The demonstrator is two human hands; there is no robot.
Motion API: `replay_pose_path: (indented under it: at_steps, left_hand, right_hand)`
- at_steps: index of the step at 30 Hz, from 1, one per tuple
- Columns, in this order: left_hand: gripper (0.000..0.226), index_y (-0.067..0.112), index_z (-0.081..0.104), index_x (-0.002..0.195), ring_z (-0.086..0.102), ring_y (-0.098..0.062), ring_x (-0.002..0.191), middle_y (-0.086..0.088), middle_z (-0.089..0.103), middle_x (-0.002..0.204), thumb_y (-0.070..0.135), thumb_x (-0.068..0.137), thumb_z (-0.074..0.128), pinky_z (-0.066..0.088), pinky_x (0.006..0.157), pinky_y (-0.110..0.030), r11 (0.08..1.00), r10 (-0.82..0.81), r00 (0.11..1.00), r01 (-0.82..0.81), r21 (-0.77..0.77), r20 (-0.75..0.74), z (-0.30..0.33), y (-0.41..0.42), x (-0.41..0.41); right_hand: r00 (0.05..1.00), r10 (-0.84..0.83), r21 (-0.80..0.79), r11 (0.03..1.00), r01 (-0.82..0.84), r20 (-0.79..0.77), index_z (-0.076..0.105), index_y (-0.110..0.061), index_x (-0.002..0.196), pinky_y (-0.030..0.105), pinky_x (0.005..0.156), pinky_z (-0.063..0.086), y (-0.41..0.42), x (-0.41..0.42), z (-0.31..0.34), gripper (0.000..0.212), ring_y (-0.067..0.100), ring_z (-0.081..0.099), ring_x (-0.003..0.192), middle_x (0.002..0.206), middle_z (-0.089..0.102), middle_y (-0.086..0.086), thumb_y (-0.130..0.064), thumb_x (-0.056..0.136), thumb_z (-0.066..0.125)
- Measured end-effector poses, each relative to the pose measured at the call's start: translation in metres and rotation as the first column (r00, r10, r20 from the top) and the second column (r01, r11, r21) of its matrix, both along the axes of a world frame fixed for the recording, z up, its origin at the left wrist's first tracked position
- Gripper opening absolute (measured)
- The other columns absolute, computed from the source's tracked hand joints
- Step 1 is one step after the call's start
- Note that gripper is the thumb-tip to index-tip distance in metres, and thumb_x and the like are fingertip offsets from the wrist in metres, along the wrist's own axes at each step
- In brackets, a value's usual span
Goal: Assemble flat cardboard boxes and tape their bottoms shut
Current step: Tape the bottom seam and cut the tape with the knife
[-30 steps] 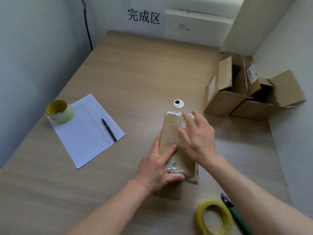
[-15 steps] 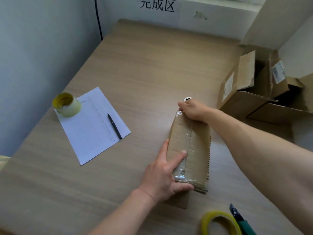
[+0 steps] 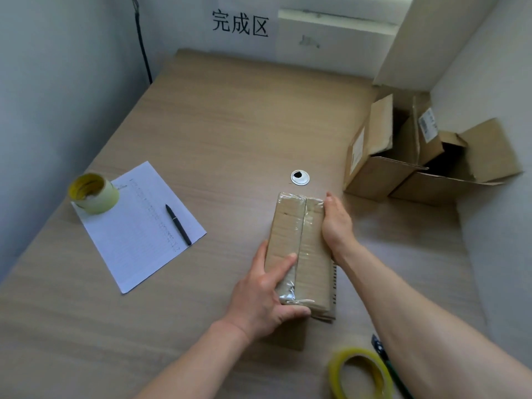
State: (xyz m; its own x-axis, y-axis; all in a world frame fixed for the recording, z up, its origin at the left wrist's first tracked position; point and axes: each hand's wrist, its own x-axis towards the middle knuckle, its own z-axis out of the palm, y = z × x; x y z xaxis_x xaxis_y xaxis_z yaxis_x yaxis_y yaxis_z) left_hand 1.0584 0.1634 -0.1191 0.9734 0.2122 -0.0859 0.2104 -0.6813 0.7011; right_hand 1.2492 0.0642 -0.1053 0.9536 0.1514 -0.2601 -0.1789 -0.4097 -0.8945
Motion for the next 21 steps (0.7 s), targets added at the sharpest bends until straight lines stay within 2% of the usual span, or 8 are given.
replay_pose_path:
  at_steps: [1, 3, 7, 12, 14, 17, 19, 21]
  left_hand:
    - [0.099, 0.05, 0.039, 0.141, 0.047, -0.025, 0.133, 0.0, 0.006, 0.161, 0.069, 0.053, 0.08, 0.041, 0.107, -0.032, 1.0, -0.001, 1.0, 0.001, -0.003, 0.002, 0.001, 0.0, 0.0]
    - [0.099, 0.05, 0.04, 0.141, 0.046, -0.024, 0.133, 0.002, 0.007, 0.161, 0.069, 0.053, 0.08, 0.042, 0.106, -0.032, 1.0, -0.006, 1.0, 0.006, 0.002, 0.006, 0.002, 0.0, 0.0]
    - [0.102, 0.048, 0.039, 0.142, 0.045, -0.021, 0.134, 0.003, 0.01, 0.16, 0.065, 0.051, 0.082, 0.039, 0.106, -0.027, 1.0, 0.001, 1.0, -0.001, -0.006, 0.015, 0.002, -0.001, 0.0]
    - [0.121, 0.033, 0.019, 0.153, 0.029, -0.018, 0.143, 0.001, 0.009, 0.161, 0.062, 0.054, 0.083, 0.033, 0.108, -0.028, 1.0, 0.022, 1.0, -0.021, 0.001, -0.017, 0.001, -0.003, 0.0]
    - [0.119, 0.034, 0.017, 0.153, 0.029, -0.017, 0.143, 0.002, 0.007, 0.162, 0.059, 0.057, 0.083, 0.033, 0.107, -0.026, 1.0, 0.009, 1.0, -0.009, -0.023, -0.019, 0.001, -0.002, -0.001]
    - [0.11, 0.04, 0.018, 0.152, 0.034, -0.019, 0.141, 0.004, 0.003, 0.162, 0.056, 0.063, 0.081, 0.034, 0.105, -0.024, 0.999, -0.034, 0.999, 0.033, -0.03, -0.028, 0.001, 0.0, -0.002]
    - [0.11, 0.039, 0.019, 0.152, 0.032, -0.017, 0.142, 0.003, 0.003, 0.162, 0.058, 0.062, 0.081, 0.034, 0.108, -0.025, 0.998, -0.065, 0.997, 0.064, -0.03, -0.039, 0.002, 0.003, -0.002]
    - [0.107, 0.04, 0.019, 0.152, 0.025, -0.009, 0.144, 0.007, 0.002, 0.162, 0.057, 0.066, 0.08, 0.028, 0.112, -0.02, 0.993, -0.105, 0.993, 0.101, -0.063, -0.049, 0.003, 0.007, -0.001]
  right_hand:
    - [0.999, 0.036, -0.057, 0.998, -0.035, 0.018, 0.028, -0.012, 0.154, 0.013, 0.105, 0.019, -0.003, -0.005, 0.0, 0.051, 0.015, 0.028, 0.144, 0.159, 0.03, 0.003, -0.029, 0.107, 0.034]
    - [0.992, 0.11, -0.15, 0.984, -0.1, 0.062, 0.012, -0.015, 0.157, 0.018, 0.11, 0.018, -0.008, -0.019, 0.001, 0.061, 0.018, 0.022, 0.148, 0.163, 0.019, 0.003, -0.031, 0.105, 0.038]
    - [0.976, 0.184, -0.216, 0.964, -0.156, 0.114, 0.001, -0.023, 0.158, 0.025, 0.109, 0.026, -0.018, -0.053, -0.002, 0.073, 0.023, 0.031, 0.144, 0.162, 0.023, 0.002, -0.033, 0.102, 0.046]
    - [0.961, 0.256, -0.203, 0.952, -0.231, 0.105, 0.0, -0.031, 0.157, 0.022, 0.109, 0.027, -0.038, -0.099, -0.005, 0.082, 0.015, 0.032, 0.143, 0.161, 0.025, -0.004, -0.041, 0.096, 0.055]
    - [0.943, 0.315, -0.23, 0.931, -0.284, 0.11, 0.002, -0.031, 0.157, 0.02, 0.108, 0.026, -0.048, -0.114, -0.006, 0.09, 0.012, 0.028, 0.144, 0.161, 0.023, -0.006, -0.054, 0.089, 0.055]
    - [0.9, 0.418, -0.326, 0.874, -0.36, 0.127, 0.002, -0.035, 0.157, 0.023, 0.112, 0.025, -0.062, -0.128, -0.005, 0.101, 0.012, 0.026, 0.145, 0.162, 0.02, -0.008, -0.073, 0.075, 0.048]
    - [0.878, 0.444, -0.368, 0.858, -0.359, 0.18, 0.005, -0.035, 0.156, 0.025, 0.111, 0.028, -0.068, -0.132, -0.006, 0.091, 0.015, 0.031, 0.143, 0.162, 0.023, -0.005, -0.071, 0.081, 0.043]
    - [0.878, 0.411, -0.375, 0.875, -0.304, 0.246, 0.015, -0.033, 0.156, 0.028, 0.106, 0.036, -0.068, -0.133, -0.006, 0.075, 0.019, 0.043, 0.136, 0.158, 0.034, -0.002, -0.06, 0.09, 0.039]
